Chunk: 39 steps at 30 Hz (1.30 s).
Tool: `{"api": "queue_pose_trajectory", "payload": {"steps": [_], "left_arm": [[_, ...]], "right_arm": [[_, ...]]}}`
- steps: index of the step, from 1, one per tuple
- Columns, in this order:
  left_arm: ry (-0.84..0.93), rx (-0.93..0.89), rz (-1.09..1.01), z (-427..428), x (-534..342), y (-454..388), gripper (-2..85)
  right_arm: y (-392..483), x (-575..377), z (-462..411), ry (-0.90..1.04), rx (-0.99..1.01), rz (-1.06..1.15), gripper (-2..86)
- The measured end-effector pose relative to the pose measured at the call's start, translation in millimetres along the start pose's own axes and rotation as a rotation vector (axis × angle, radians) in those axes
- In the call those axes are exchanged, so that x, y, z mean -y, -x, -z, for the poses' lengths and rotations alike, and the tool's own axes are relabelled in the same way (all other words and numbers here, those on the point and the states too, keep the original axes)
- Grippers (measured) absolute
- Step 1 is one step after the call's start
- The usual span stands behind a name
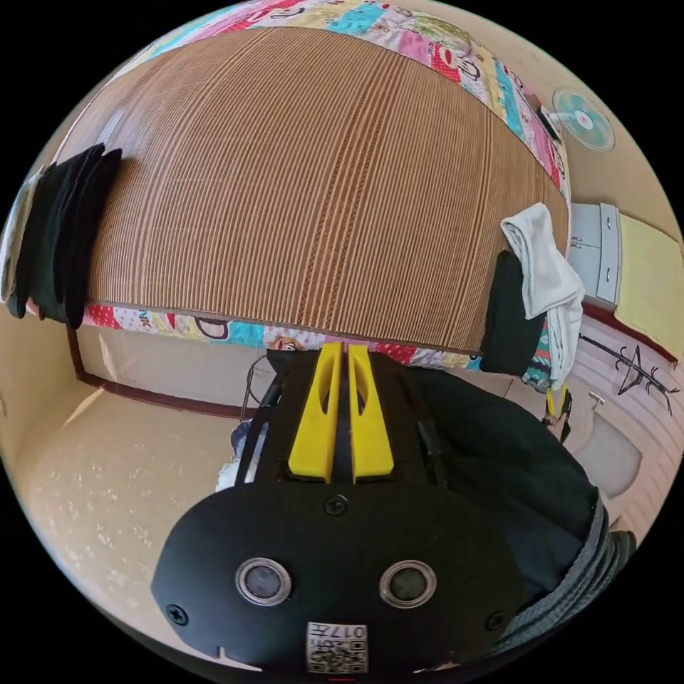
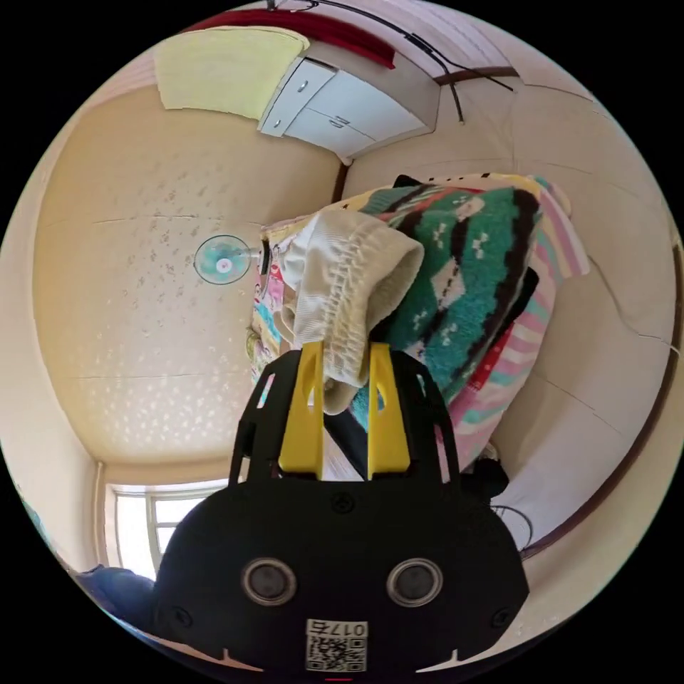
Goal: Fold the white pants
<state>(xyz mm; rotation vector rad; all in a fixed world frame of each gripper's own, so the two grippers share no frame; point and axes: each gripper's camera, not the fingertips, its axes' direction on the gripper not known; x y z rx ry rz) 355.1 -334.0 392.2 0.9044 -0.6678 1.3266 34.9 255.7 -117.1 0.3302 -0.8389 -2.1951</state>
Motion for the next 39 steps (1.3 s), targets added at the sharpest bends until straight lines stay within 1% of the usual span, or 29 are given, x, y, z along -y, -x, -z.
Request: {"api": "queue_pose_trajectory", "payload": {"steps": [1,2,3,4,6,7,8,9,10,11,12,14,15,16,18,20,21,23,24,25,26,27,28,30,32,34,36,38,39], "left_arm": [[-0.009,0.000,-0.068,-10.4,10.8,-20.3,1.5],[-0.015,0.001,-0.108,-14.5,16.1,-32.4,1.8],[-0.031,0.007,-0.189,-20.7,25.8,-59.7,2.7],[-0.056,0.010,-0.273,-24.0,33.6,-90.1,3.6],[-0.106,-0.011,-0.407,-25.5,42.1,-141.6,4.7],[-0.140,-0.032,-0.503,-24.9,45.7,-179.2,5.3],[-0.155,-0.041,-0.549,-24.4,46.8,-197.7,5.5],[-0.189,-0.057,-0.645,-22.5,47.6,-237.4,6.1],[-0.228,-0.066,-0.737,-19.2,45.9,-277.2,6.9],[-0.252,-0.067,-0.778,-16.8,44.0,-296.5,7.3],[-0.304,-0.068,-0.855,-10.4,38.4,-333.3,8.2],[-0.393,-0.069,-0.956,2.8,26.1,-381.0,9.7],[-0.454,-0.071,-1.014,12.4,16.7,-407.5,10.7],[-0.511,-0.074,-1.065,19.8,8.6,-429.4,11.9],[-0.544,-0.087,-1.139,21.6,2.3,-458.2,14.2],[-0.512,-0.161,-1.233,16.3,-3.4,-484.4,16.1],[-0.489,-0.229,-1.296,11.2,-10.4,-497.6,16.8],[-0.504,-0.215,-1.303,1.8,-20.4,-510.3,16.6],[-0.580,-0.167,-1.267,0.0,-28.1,-509.6,15.3],[-0.622,-0.163,-1.240,-0.8,-33.3,-506.6,13.4],[-0.651,-0.173,-1.224,0.1,-36.0,-503.4,10.3],[-0.724,-0.172,-1.197,3.1,-42.2,-497.1,4.0],[-0.767,-0.160,-1.205,6.6,-47.3,-497.3,2.8],[-0.748,-0.176,-1.224,11.8,-47.3,-506.7,1.6],[-0.735,-0.249,-1.200,19.2,-40.7,-513.4,1.0],[-0.707,-0.380,-1.150,34.9,-25.1,-518.5,0.6],[-0.708,-0.456,-1.134,50.2,-19.2,-523.3,0.4],[-0.727,-0.501,-1.128,67.9,-21.2,-530.5,0.3],[-0.767,-0.521,-1.137,80.9,-27.7,-535.4,0.3]], "right_arm": [[8.3,-0.7,-0.4,-0.022,0.050,0.022,6.6],[36.6,-1.0,-1.9,-0.030,0.147,0.127,5.0],[73.9,-0.5,-9.1,0.007,0.164,0.245,4.3],[96.1,-0.9,-14.8,0.033,0.155,0.315,4.1],[181.9,-8.3,-43.5,0.139,0.120,0.593,3.3],[201.9,-11.0,-51.5,0.169,0.117,0.653,3.2],[239.3,-17.6,-67.0,0.222,0.118,0.757,3.0],[274.3,-27.4,-80.4,0.264,0.134,0.861,2.8],[289.7,-32.8,-85.1,0.279,0.155,0.907,2.7],[317.1,-43.8,-91.9,0.308,0.219,0.987,2.5],[339.8,-54.8,-92.4,0.325,0.341,1.064,2.4],[366.1,-66.5,-88.9,0.343,0.561,1.141,2.2],[382.7,-74.3,-94.6,0.405,0.620,1.188,2.1],[390.5,-80.1,-98.3,0.430,0.628,1.210,2.1],[412.5,-110.0,-116.7,0.472,0.684,1.253,2.1],[421.9,-134.4,-140.2,0.549,0.754,1.267,2.1],[424.6,-147.5,-154.1,0.580,0.786,1.268,2.1],[423.6,-154.0,-168.2,0.587,0.818,1.239,2.1],[420.8,-150.9,-172.2,0.578,0.846,1.218,2.1],[419.2,-148.9,-172.2,0.568,0.854,1.218,2.1],[416.3,-145.3,-168.2,0.528,0.846,1.230,2.2],[415.4,-145.1,-163.0,0.499,0.818,1.259,2.3],[415.5,-146.6,-160.6,0.494,0.805,1.279,2.3],[411.6,-154.7,-148.9,0.453,0.780,1.348,2.3],[399.5,-158.8,-137.0,0.389,0.781,1.375,2.3],[377.5,-162.0,-126.3,0.278,0.727,1.341,3.1],[345.5,-178.1,-122.5,0.159,0.572,1.291,4.9],[323.8,-202.0,-131.7,0.113,0.451,1.264,7.6],[311.8,-222.0,-142.2,0.097,0.383,1.241,10.0]]}}
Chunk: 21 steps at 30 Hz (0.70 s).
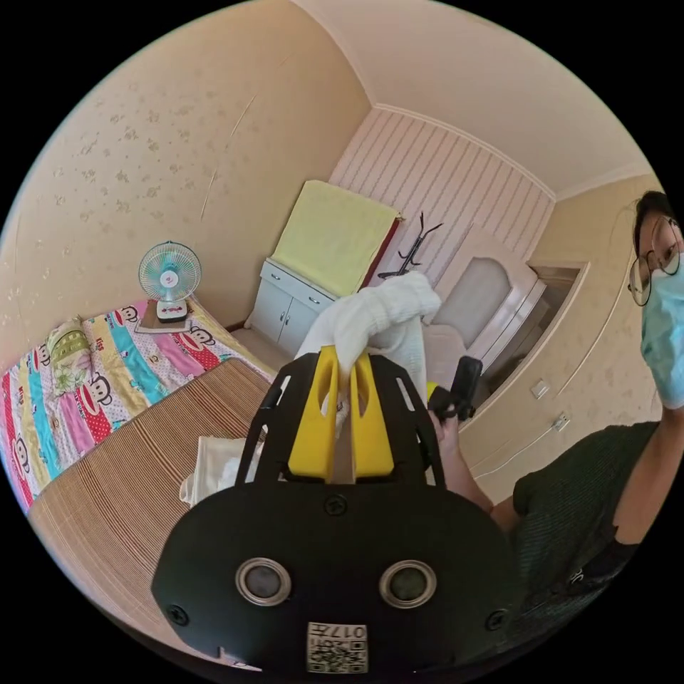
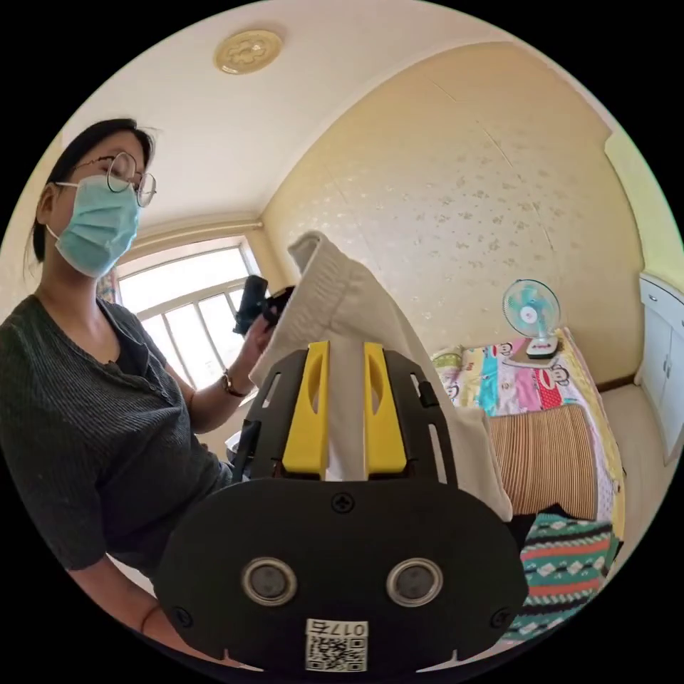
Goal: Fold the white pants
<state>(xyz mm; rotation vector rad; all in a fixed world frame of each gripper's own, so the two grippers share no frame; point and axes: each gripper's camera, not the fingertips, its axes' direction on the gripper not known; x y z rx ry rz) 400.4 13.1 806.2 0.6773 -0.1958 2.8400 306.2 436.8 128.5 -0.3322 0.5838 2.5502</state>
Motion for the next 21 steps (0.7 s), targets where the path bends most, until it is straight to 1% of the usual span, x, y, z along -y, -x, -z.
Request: {"api": "queue_pose_trajectory", "payload": {"steps": [1,3,6,7,9,13,15,17,19,21], "left_arm": [[-0.041,0.009,-0.024,7.9,13.3,-9.5,0.2],[-0.084,0.003,-0.062,16.8,35.9,-24.3,0.1],[-0.172,-0.016,-0.095,30.7,70.7,-46.8,-0.1],[-0.203,-0.027,-0.104,36.0,84.2,-55.1,-0.1],[-0.233,-0.010,-0.101,42.3,103.1,-66.1,-0.2],[-0.335,-0.016,-0.037,78.3,144.3,-72.0,-0.2],[-0.386,-0.004,-0.061,103.6,159.1,-80.8,-0.3],[-0.423,-0.006,-0.093,127.9,173.6,-93.3,-0.4],[-0.480,0.042,-0.147,157.3,189.6,-118.7,-0.5],[-0.501,0.038,-0.149,175.4,204.0,-130.5,-0.6]], "right_arm": [[6.9,-9.3,-7.6,0.006,-0.023,-0.010,11.7],[41.4,-41.1,-43.7,0.016,-0.061,-0.018,18.1],[87.5,-68.0,-91.4,0.013,-0.077,0.035,24.6],[94.4,-72.1,-98.4,0.001,-0.082,0.032,25.4],[122.4,-88.6,-116.1,-0.080,-0.131,0.068,27.6],[150.3,-102.1,-143.8,-0.027,-0.312,0.139,27.8],[169.2,-112.3,-164.9,-0.021,-0.426,0.182,27.6],[187.0,-112.5,-189.8,0.015,-0.478,0.217,27.2],[213.5,-112.9,-225.4,0.040,-0.550,0.313,26.7],[255.8,-120.7,-268.5,-0.020,-0.648,0.435,25.7]]}}
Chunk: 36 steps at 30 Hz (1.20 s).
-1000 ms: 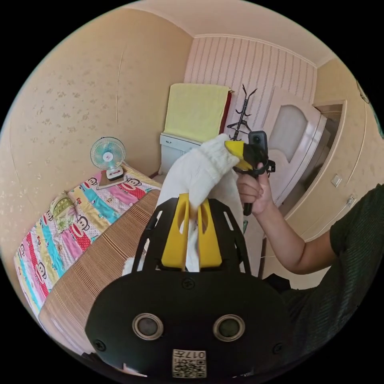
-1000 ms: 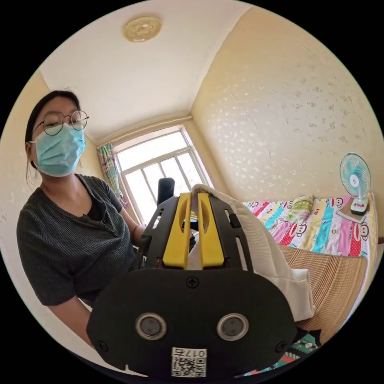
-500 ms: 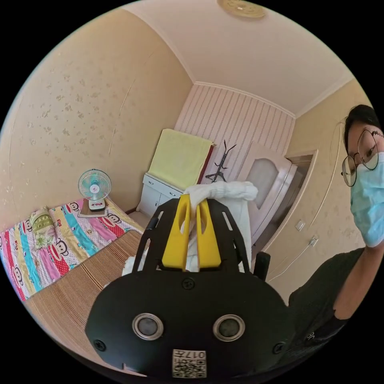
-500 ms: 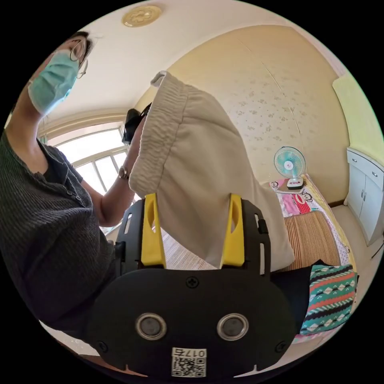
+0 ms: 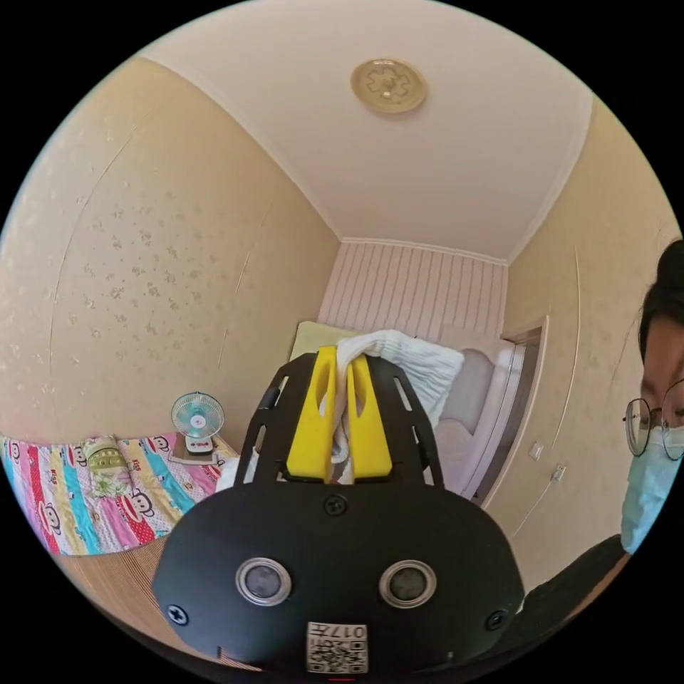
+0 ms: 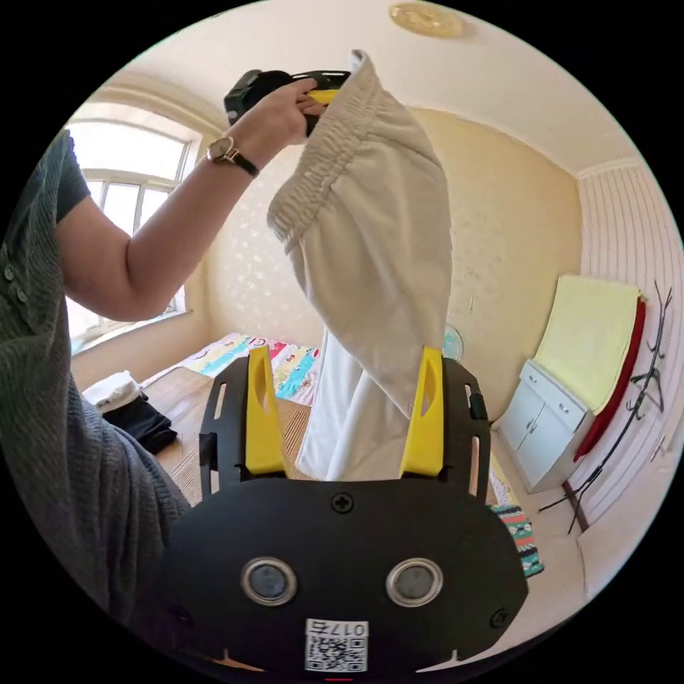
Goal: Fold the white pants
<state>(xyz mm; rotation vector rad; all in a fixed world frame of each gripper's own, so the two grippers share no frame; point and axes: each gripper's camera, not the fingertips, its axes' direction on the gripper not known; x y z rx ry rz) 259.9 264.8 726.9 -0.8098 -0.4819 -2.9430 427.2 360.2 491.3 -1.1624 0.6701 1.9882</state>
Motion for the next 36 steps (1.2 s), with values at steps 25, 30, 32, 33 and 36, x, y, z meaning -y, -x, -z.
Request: {"api": "queue_pose_trajectory", "payload": {"steps": [25,30,32,33,36], "left_arm": [[-0.110,0.140,-0.163,216.2,230.4,24.6,0.0],[-0.100,0.198,-0.239,272.0,268.1,-3.5,0.2],[-0.112,0.240,-0.257,283.0,288.7,-11.9,0.4],[-0.125,0.232,-0.274,288.7,304.0,-16.4,0.5],[-0.157,0.199,-0.240,296.8,346.6,-21.3,1.0]], "right_arm": [[9.3,133.9,145.1,-0.539,0.273,-0.152,2.8],[-4.2,168.7,165.0,-0.481,0.459,-0.072,2.9],[1.0,182.1,176.7,-0.475,0.429,-0.029,3.0],[3.8,190.4,185.0,-0.479,0.395,-0.008,3.0],[0.4,211.2,203.8,-0.490,0.419,0.038,3.0]]}}
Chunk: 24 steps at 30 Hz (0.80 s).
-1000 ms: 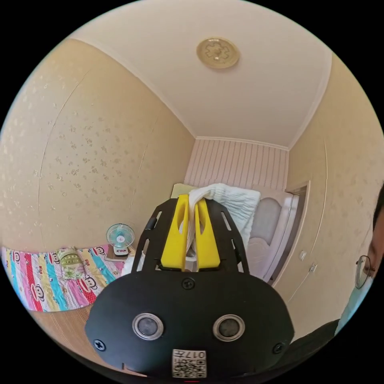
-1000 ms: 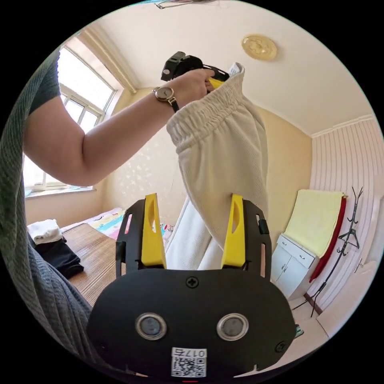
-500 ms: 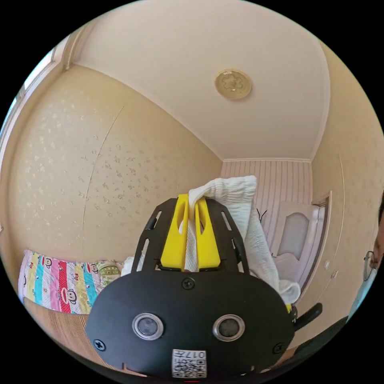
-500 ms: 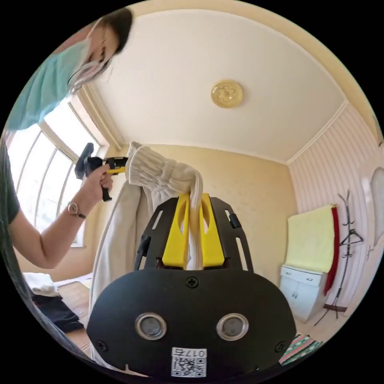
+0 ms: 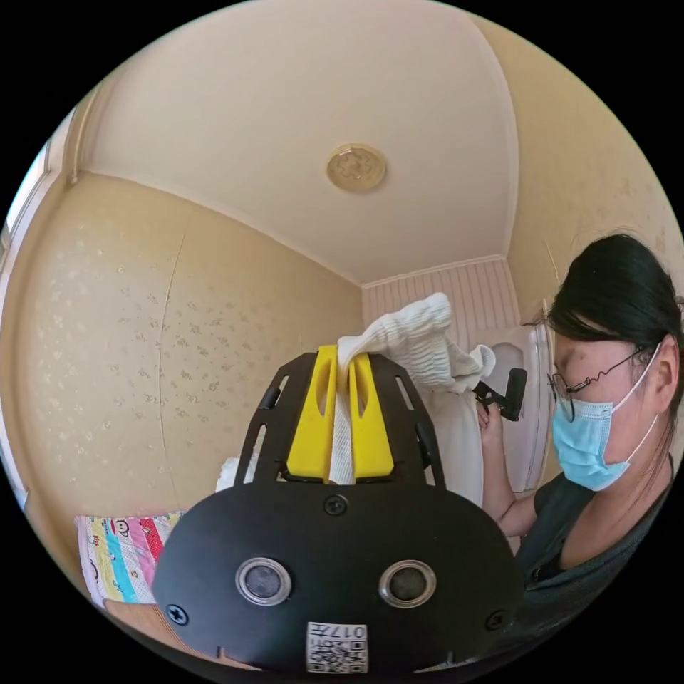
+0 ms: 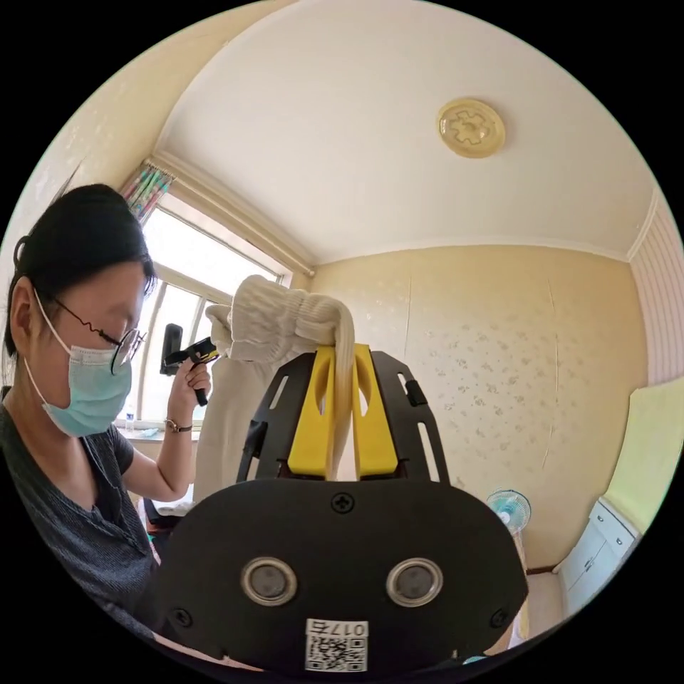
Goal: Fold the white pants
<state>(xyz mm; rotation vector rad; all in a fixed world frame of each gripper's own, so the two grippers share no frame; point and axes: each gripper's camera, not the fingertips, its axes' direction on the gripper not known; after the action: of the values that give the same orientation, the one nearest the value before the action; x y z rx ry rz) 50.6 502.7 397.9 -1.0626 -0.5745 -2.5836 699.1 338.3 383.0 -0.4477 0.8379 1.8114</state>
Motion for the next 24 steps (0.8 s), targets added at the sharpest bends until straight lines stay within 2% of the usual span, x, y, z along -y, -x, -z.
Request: {"api": "queue_pose_trajectory", "payload": {"steps": [4,6,8,10,14,16,18,20,21,22,24], "left_arm": [[0.003,0.086,0.000,-17.4,58.8,9.0,2.0],[0.012,0.124,0.017,-27.5,73.3,25.6,2.5],[0.031,0.145,0.076,-42.0,76.1,54.2,2.7],[0.078,0.186,0.224,-75.9,56.6,107.0,2.8],[0.224,0.317,0.481,-155.8,3.2,220.9,2.3],[0.361,0.406,0.607,-244.2,-24.3,340.8,2.6],[0.435,0.476,0.623,-308.3,-48.3,436.9,3.7],[0.539,0.566,0.639,-339.6,-82.5,515.4,5.3],[0.613,0.666,0.682,-337.3,-111.9,550.1,5.8],[0.663,0.752,0.745,-321.2,-147.6,574.6,6.0],[0.703,0.728,0.773,-286.6,-208.9,592.6,6.2]], "right_arm": [[-13.4,21.2,1.4,0.071,0.065,-0.006,3.1],[-30.4,11.6,-12.8,0.165,0.106,-0.024,3.2],[-42.9,-16.9,-32.4,0.230,0.092,-0.030,3.4],[-58.8,-62.2,-61.1,0.322,0.010,-0.069,3.5],[-140.2,-189.8,-180.8,0.631,-0.127,-0.191,4.3],[-199.4,-245.2,-260.4,0.709,-0.186,-0.262,5.6],[-274.4,-333.4,-356.4,0.865,-0.262,-0.344,8.2],[-306.0,-412.7,-382.9,1.065,-0.337,-0.521,9.4],[-301.8,-458.7,-375.7,1.095,-0.299,-0.579,9.8],[-293.9,-479.6,-368.2,1.094,-0.277,-0.583,9.9],[-240.9,-575.4,-327.3,1.168,-0.214,-0.530,9.5]]}}
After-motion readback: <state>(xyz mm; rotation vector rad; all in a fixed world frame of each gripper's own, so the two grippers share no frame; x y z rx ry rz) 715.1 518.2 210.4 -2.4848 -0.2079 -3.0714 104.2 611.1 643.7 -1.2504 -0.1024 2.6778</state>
